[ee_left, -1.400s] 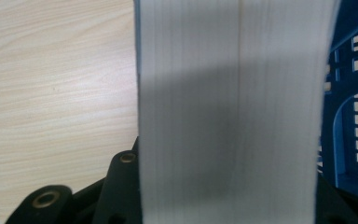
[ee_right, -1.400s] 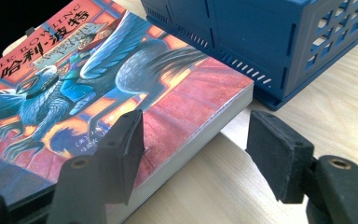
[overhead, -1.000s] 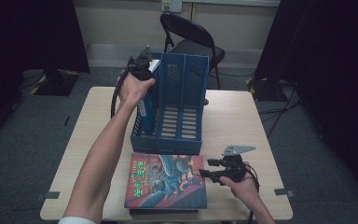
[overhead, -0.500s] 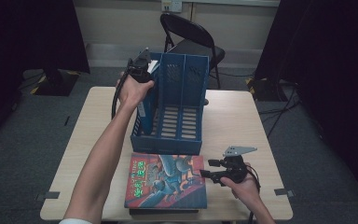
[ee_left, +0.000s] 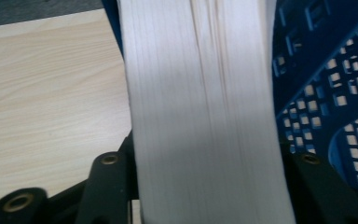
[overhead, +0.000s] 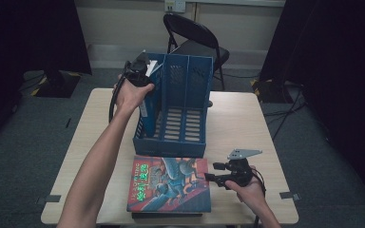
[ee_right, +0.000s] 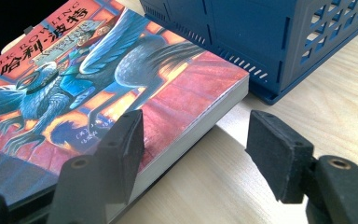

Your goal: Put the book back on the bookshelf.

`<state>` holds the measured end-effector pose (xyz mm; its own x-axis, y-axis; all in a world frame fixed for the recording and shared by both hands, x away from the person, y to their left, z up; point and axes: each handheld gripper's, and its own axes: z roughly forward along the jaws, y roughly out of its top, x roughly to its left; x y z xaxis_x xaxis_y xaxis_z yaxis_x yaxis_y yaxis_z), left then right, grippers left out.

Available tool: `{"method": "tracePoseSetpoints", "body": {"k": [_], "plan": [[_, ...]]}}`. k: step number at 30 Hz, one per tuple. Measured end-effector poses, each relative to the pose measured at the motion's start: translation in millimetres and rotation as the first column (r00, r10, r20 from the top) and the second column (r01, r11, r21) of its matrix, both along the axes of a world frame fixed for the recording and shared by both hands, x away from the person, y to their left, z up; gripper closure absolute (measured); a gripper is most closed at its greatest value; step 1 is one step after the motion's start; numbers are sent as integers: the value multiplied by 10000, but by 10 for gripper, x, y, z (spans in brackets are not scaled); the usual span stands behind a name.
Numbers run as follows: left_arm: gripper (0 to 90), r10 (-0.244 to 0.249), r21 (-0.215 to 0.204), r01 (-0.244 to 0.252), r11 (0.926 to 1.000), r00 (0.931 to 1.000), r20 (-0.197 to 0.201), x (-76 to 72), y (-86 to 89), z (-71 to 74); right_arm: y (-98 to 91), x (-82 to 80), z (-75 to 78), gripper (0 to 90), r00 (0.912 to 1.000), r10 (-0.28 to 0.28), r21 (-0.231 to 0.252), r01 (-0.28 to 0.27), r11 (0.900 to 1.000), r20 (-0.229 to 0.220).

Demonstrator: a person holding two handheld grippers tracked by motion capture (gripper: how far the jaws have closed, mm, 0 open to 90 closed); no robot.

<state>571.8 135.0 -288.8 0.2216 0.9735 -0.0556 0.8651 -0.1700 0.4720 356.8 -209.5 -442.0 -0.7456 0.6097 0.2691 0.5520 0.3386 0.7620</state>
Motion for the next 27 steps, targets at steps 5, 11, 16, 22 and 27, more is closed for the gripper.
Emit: {"method": "tracePoseSetpoints", "body": {"k": [5,11,16,22,27], "plan": [[450,-367,-515,394,9979,9980,511,-116,72,2,3,2,-4,365,10000,0,-41,0,10000,10],[408,-639,-877,724,9935,9933,961,-275,151,-39,3,4,-5,363,10000,-51,-49,51,10000,-9],[443,-525,-1416,711,9874,9900,1309,-336,225,-57,10,1,-5,363,10000,-73,-73,73,9999,22],[477,-534,-1296,751,9887,9850,1639,-386,211,-103,12,-2,-5,367,10000,-57,-61,57,10000,18],[461,-739,-1468,1031,9838,9787,1917,-443,257,-202,7,-4,-4,368,10000,-48,-65,48,10000,28]]}}
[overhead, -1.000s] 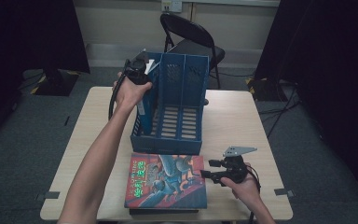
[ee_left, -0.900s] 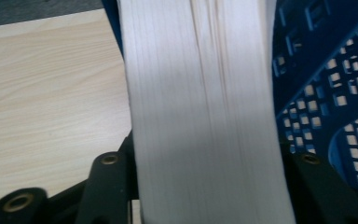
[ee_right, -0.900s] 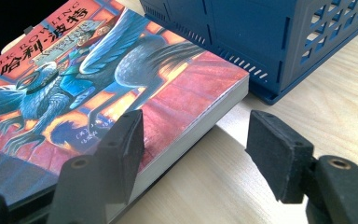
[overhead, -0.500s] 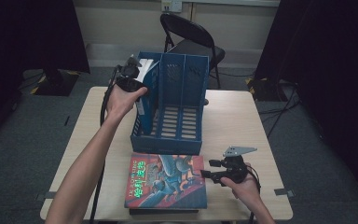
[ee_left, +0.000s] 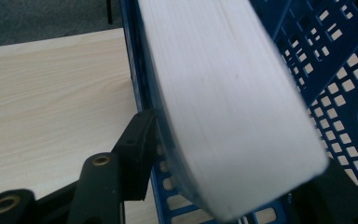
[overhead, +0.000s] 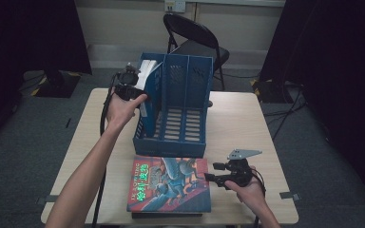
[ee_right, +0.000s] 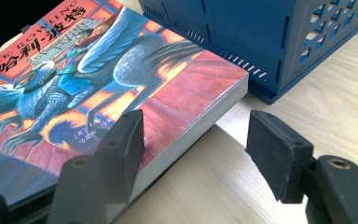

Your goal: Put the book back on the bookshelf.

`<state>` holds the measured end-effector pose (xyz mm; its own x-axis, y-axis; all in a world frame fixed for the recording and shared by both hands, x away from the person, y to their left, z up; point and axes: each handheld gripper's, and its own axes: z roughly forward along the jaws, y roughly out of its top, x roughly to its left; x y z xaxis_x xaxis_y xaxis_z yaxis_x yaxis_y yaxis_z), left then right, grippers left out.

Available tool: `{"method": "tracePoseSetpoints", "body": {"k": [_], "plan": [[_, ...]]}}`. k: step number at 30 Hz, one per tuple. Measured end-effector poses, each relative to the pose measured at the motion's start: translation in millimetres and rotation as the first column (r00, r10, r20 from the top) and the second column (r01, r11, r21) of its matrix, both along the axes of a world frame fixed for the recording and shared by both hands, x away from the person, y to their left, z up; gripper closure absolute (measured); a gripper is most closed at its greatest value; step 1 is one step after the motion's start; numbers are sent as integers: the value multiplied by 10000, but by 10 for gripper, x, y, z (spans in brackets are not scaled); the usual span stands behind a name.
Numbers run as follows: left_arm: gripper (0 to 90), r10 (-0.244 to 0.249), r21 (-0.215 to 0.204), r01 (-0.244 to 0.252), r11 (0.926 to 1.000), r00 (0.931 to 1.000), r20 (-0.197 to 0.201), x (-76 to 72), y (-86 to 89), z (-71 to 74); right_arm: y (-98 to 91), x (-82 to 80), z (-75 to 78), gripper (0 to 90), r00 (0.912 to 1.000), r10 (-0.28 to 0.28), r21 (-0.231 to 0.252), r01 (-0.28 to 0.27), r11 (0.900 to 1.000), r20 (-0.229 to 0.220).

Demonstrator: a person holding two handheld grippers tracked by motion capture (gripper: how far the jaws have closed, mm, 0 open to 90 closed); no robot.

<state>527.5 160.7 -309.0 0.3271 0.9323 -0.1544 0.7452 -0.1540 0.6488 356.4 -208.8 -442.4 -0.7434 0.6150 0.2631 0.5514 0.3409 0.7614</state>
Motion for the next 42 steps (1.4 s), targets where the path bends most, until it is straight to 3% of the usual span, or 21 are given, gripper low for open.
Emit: {"method": "tracePoseSetpoints", "body": {"k": [2,3,4,6,9,13,17,19,24,27,29,31,33,36,42], "plan": [[456,18,-189,-11,9998,9994,359,-29,28,-52,1,4,-3,366,10000,-29,3,29,10000,-25],[439,120,-309,-112,9995,9995,286,-37,32,-71,2,4,-4,366,10000,-29,-4,29,10000,-18],[467,8,-210,-4,9998,9998,211,-45,22,-83,5,4,-3,366,10000,-31,-3,31,10000,-16],[481,-61,186,49,9998,9980,630,-77,-7,-88,7,6,-4,365,10000,-40,-3,40,10000,-2],[489,-214,540,166,9984,9958,889,-98,-32,-105,11,1,0,365,10000,-43,-26,43,10000,12],[488,-210,363,168,9992,9926,1199,-134,-11,-135,13,0,1,364,10000,-52,-31,52,10000,24],[460,-419,534,349,9980,9900,1345,-211,26,-181,14,-2,2,363,10000,-52,-39,52,10000,49],[510,-608,234,581,9980,9883,1401,-256,68,-202,13,0,2,355,9999,-97,-42,97,9999,79],[457,-834,218,810,9965,9855,1475,-366,148,-239,8,1,6,352,9998,-148,-69,149,9999,96],[437,-1112,-391,1179,9923,9835,1424,-418,205,-260,28,1,7,351,9999,-110,-116,111,9999,96],[457,-1202,-202,1241,9921,9833,1366,-478,205,-287,43,-5,14,348,9999,-52,-150,54,9999,132],[479,-1330,-376,1399,9895,9803,1457,-558,241,-304,46,-10,20,344,9998,-51,-90,53,9999,182],[528,-1436,-371,1518,9877,9755,1666,-657,274,-321,49,-9,21,346,9998,-60,-120,63,9999,194],[571,-1812,-355,1896,9812,9692,1669,-789,300,-391,65,-15,15,364,9998,3,-165,0,9999,206],[574,-2225,-577,2345,9704,9611,1637,-1030,382,-582,124,-37,29,423,9993,136,-274,-127,9995,339]]}}
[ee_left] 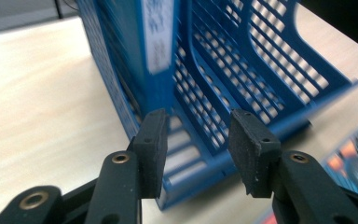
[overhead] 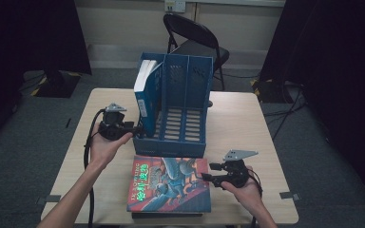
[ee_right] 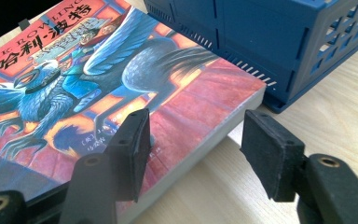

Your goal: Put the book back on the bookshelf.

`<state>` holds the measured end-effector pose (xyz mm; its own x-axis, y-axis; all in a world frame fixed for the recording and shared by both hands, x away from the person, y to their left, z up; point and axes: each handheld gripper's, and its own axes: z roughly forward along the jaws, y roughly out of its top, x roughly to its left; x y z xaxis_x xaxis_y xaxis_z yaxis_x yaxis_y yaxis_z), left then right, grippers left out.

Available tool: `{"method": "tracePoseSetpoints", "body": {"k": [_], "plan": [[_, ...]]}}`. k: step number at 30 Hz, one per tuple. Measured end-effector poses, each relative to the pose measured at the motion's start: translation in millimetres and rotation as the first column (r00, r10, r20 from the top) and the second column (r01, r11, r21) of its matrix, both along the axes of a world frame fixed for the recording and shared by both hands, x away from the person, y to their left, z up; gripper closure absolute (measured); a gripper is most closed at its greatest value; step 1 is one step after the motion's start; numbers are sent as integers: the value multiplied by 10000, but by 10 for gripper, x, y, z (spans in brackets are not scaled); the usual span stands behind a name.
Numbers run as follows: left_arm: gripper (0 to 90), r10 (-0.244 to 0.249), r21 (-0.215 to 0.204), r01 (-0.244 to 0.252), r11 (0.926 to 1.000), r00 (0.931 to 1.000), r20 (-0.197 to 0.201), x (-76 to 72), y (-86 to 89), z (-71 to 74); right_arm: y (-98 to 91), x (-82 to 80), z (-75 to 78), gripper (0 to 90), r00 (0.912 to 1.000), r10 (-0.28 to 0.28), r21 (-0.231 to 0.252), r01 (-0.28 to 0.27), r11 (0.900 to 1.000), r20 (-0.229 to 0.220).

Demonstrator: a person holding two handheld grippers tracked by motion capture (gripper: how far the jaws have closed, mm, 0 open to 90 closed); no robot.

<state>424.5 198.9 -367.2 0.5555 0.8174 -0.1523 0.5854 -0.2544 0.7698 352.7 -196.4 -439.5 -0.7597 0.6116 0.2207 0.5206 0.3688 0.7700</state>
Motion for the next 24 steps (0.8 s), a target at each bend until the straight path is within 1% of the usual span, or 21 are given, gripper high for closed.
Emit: {"method": "tracePoseSetpoints", "body": {"k": [1,4,5,6,7,8,9,10,11,12,13,15,17,18,19,21,22,23,24], "plan": [[573,55,-1,-55,10000,10000,-55,-40,11,-36,10,-1,0,424,10000,-2,-11,2,10000,4],[573,-116,0,116,9999,9995,-282,-144,43,-155,34,0,-9,416,10000,-41,6,41,10000,33],[571,-150,6,150,9999,9994,-316,-181,53,-191,40,0,-10,416,10000,-27,19,27,10000,24],[552,-291,-19,291,9996,9992,-266,-219,67,-222,46,-1,-10,416,10000,-13,14,13,10000,33],[547,-219,-43,217,9998,9993,-297,-255,73,-254,52,-2,-10,415,10000,-15,9,15,10000,34],[528,-196,-67,193,9998,9984,-534,-282,77,-283,57,-3,-10,415,10000,-10,-8,10,10000,41],[498,-432,68,438,9990,9968,-674,-313,62,-317,60,-5,-10,413,10000,-8,-21,8,10000,53],[507,-533,194,545,9983,9967,-616,-339,47,-334,63,-3,-11,410,10000,-19,-12,19,10000,25],[511,-598,229,613,9979,9963,-618,-375,35,-353,64,-1,-14,409,10000,-30,13,30,10000,3],[502,-738,28,743,9972,9942,-778,-409,26,-381,64,0,-15,410,10000,-46,25,46,10000,-29],[502,-859,-31,860,9963,9924,-881,-440,12,-413,68,-5,-14,411,10000,-85,8,85,10000,-26],[502,-1043,338,1080,9936,9898,-968,-492,-24,-475,74,-8,-7,416,9999,-126,-42,126,9999,-72],[505,-1151,250,1187,9926,9867,-1149,-526,-39,-523,84,-12,7,429,9998,-162,-141,161,9998,-82],[502,-1145,354,1193,9922,9866,-1158,-542,-42,-543,87,-20,13,444,9998,-183,-188,183,9997,-37],[497,-1136,422,1187,9920,9877,-1076,-563,-41,-561,87,-27,16,455,9998,-185,-197,184,9996,-45],[495,-1156,297,1190,9925,9885,-976,-583,-22,-572,82,-44,16,478,9998,-190,-189,190,9996,5],[496,-1164,348,1198,9922,9894,-871,-593,-11,-570,80,-51,18,485,9998,-176,-188,176,9997,-1],[504,-1229,468,1259,9909,9904,-633,-607,-10,-583,79,-53,20,487,9998,-179,-194,178,9997,-16],[504,-1274,390,1297,9908,9902,-568,-622,-14,-602,80,-55,20,489,9998,-199,-187,198,9996,-34]]}}
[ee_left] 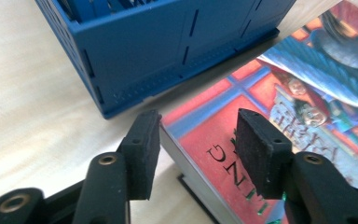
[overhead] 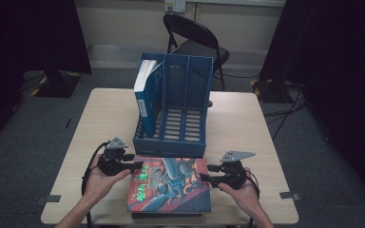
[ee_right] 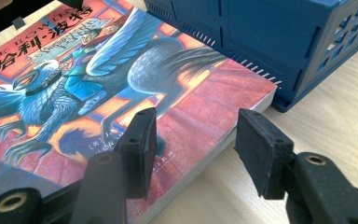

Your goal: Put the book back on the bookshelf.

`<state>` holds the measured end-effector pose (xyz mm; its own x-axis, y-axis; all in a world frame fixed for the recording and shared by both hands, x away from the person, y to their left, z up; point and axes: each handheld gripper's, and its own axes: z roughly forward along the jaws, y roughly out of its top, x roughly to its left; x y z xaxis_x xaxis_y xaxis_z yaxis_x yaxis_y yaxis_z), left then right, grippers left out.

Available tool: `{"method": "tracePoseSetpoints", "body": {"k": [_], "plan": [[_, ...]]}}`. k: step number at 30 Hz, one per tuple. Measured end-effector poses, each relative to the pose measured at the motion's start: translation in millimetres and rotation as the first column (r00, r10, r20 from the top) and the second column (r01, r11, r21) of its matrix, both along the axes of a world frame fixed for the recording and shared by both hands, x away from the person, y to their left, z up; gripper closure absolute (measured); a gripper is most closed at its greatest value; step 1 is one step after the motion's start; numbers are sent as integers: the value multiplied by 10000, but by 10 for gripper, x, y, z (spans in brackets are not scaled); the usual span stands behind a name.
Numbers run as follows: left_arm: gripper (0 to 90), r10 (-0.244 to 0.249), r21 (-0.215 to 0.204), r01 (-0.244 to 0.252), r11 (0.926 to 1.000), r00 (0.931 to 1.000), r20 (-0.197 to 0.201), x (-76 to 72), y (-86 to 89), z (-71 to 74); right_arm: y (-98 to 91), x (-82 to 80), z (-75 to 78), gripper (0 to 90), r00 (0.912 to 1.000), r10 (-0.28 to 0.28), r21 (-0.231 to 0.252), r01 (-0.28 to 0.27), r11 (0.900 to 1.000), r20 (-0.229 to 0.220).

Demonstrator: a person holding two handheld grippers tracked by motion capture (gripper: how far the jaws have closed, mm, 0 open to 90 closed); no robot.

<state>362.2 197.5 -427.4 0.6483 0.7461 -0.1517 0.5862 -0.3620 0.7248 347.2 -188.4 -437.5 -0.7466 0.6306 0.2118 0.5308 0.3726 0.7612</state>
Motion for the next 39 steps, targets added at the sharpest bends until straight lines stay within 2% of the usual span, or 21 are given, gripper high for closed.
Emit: {"method": "tracePoseSetpoints", "body": {"k": [6,9,14,16,18,20,21,22,23,24,26,29,31,34,36,39], "plan": [[494,82,-104,-81,9999,9999,103,-20,-3,-24,14,-65,22,520,9999,82,-248,-79,9997,138],[495,16,-230,-18,9997,10000,-64,-4,17,-29,12,-88,26,534,9998,107,-284,-102,9995,163],[517,10,-59,-9,10000,9997,226,-43,-6,-22,11,-164,34,549,9993,344,-327,-340,9989,120],[463,-293,-21,294,9996,9991,303,-64,-4,-33,14,-208,33,531,9993,303,-301,-297,9991,206],[436,-189,-236,188,9995,9998,-40,-104,10,-39,38,-224,27,479,9994,281,-295,-275,9992,215],[437,-191,-187,192,9996,9998,43,-169,20,-35,57,-194,62,405,9980,154,-445,-127,9989,611],[439,-275,-111,277,9996,9994,211,-211,18,-38,61,-144,82,426,9979,91,-400,-66,9992,633],[436,-379,-33,380,9993,9988,322,-249,22,-38,66,-91,99,437,9960,-48,-350,79,9994,890],[433,-487,-42,489,9988,9982,344,-281,24,-42,73,-39,110,430,9932,-288,-230,316,9992,1130],[415,-541,-47,543,9985,9978,380,-307,31,-47,91,23,112,426,9926,-321,-186,345,9992,1170],[431,-316,-321,326,9990,9991,299,-334,39,-66,150,136,92,454,9936,-242,-244,270,9993,1106],[444,-290,-600,292,9978,9996,48,-310,68,-80,218,232,16,519,9948,-130,-250,156,9996,1010],[449,-345,-648,351,9973,9993,111,-309,74,-89,239,236,-23,523,9956,7,-82,0,10000,936],[449,-394,-672,409,9969,9989,243,-312,71,-99,260,217,-2,542,9956,64,-306,-36,9995,932],[448,-419,-900,439,9950,9988,237,-301,87,-123,245,197,-2,556,9962,198,-293,-173,9994,851],[446,-487,-873,515,9949,9983,332,-295,66,-123,208,132,-3,575,9959,284,-284,-261,9993,854]]}}
